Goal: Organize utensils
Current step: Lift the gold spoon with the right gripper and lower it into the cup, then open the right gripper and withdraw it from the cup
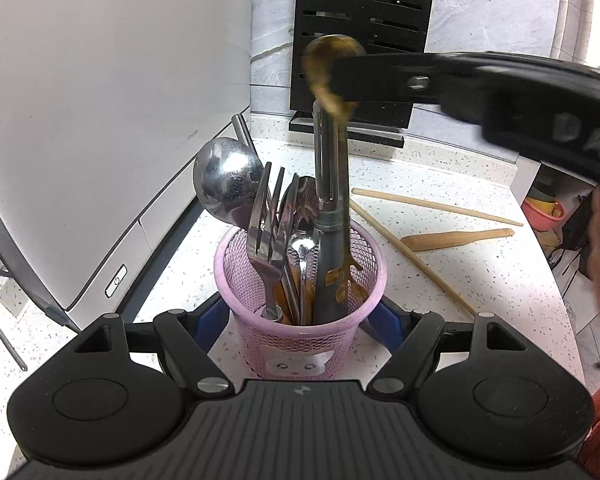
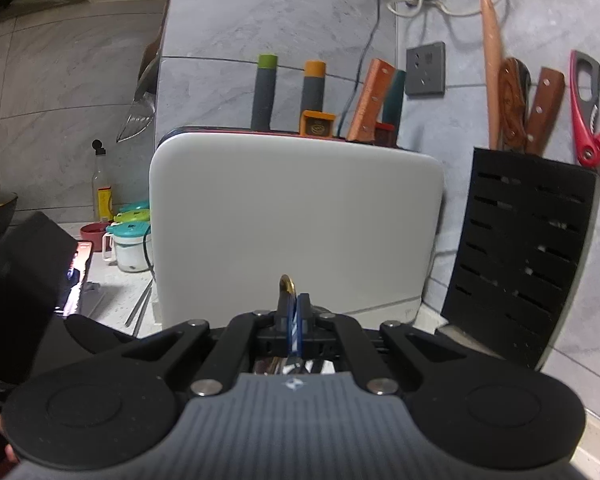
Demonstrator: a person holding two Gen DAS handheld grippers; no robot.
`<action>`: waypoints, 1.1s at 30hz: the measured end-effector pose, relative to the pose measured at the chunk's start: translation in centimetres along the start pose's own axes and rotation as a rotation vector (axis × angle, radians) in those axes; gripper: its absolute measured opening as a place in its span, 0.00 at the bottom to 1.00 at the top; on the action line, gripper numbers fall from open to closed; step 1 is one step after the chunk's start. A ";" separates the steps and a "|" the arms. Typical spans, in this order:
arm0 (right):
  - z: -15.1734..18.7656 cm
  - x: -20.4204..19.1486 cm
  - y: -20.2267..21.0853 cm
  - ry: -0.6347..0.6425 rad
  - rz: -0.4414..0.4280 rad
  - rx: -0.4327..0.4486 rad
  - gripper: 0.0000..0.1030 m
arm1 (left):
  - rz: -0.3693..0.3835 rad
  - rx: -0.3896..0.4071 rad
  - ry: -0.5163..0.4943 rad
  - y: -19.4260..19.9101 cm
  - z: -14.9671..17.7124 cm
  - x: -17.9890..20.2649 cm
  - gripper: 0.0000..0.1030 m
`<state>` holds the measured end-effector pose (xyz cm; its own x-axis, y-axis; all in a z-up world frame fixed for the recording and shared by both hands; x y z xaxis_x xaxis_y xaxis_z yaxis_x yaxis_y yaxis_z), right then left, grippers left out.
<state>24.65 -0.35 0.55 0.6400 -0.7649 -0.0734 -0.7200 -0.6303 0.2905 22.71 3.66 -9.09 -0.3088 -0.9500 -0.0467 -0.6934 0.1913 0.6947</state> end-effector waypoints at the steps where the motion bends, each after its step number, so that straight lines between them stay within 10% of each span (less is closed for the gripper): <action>1: -0.1 0.3 0.3 -0.009 -0.001 -0.016 0.00 | 0.000 0.000 0.000 0.0 0.0 0.0 0.85; 21: 3.1 -0.9 -0.9 0.130 0.029 -0.072 0.00 | 0.000 0.000 0.000 -0.1 -0.2 0.1 0.84; 33: 6.0 0.3 -2.4 0.001 -0.026 -0.323 0.00 | -0.007 0.000 -0.010 -0.2 -0.3 0.4 0.84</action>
<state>24.92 0.12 -5.91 0.6574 -0.7488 -0.0840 -0.5812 -0.5748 0.5760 22.89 3.20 -9.01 -0.3106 -0.9487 -0.0586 -0.6953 0.1847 0.6945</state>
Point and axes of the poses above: each gripper's, at about its wrist camera, not at the fingertips, and y roughly against the way its jaws point, x to its right, z to its underside, the point moved 10 cm from there along -y, roughly the way its jaws point, and after that the axes turned 7 degrees about -y, right-handed, at the moved point
